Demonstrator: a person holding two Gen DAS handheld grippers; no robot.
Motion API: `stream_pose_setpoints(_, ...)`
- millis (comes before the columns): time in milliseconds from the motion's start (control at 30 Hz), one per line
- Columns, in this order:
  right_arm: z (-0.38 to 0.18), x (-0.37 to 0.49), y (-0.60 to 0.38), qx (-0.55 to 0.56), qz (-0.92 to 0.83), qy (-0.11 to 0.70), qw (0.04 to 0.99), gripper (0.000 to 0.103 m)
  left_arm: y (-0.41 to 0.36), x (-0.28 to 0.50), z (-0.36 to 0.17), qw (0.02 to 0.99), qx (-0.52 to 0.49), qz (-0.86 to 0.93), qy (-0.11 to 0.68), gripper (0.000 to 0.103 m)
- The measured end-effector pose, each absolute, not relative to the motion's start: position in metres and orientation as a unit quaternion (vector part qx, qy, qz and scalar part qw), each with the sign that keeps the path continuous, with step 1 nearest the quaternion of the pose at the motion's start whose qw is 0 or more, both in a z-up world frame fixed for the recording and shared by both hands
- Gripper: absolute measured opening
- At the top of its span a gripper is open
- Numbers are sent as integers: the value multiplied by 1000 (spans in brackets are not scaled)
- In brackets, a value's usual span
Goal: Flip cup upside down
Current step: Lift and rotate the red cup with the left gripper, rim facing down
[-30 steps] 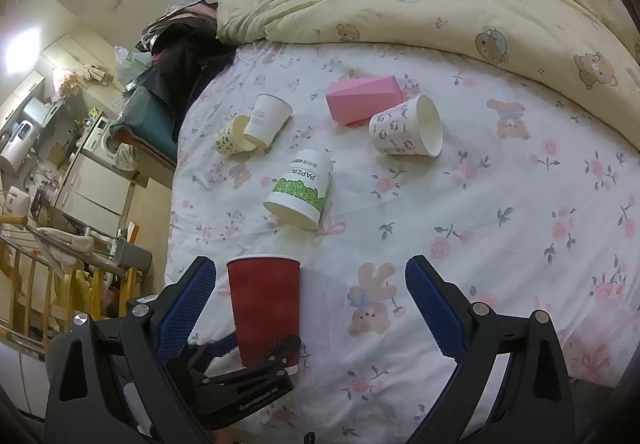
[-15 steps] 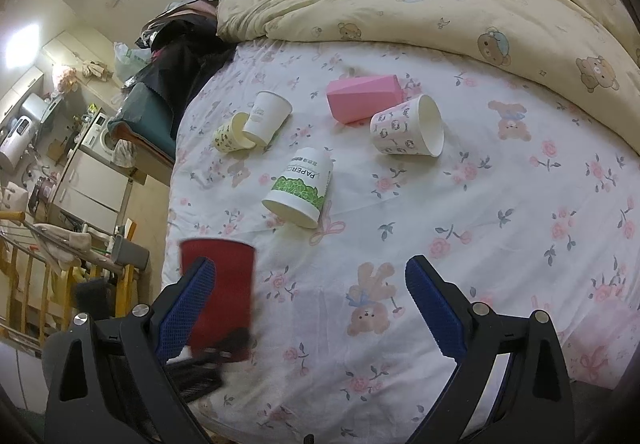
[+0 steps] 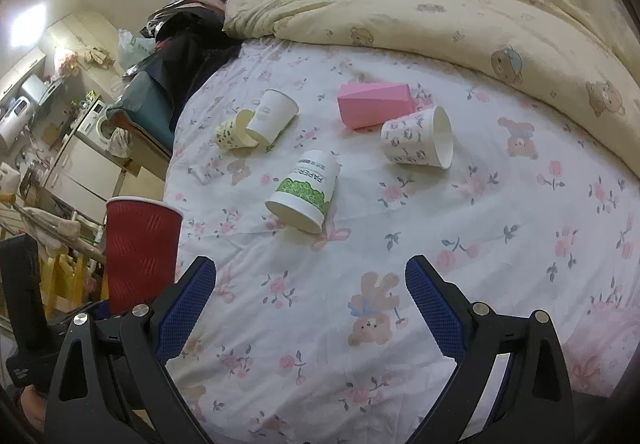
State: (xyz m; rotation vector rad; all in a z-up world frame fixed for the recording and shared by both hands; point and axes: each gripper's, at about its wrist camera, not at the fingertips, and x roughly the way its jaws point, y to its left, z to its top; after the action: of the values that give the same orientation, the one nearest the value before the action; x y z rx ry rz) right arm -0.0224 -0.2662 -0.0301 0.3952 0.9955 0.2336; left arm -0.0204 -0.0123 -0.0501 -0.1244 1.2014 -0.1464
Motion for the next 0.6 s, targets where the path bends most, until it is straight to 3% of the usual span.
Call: stream_pose_setpoints(600, -33, 9, -250, 183, 148, 483, 843, 98, -28, -24, -54, 811, -52, -114, 571, 64)
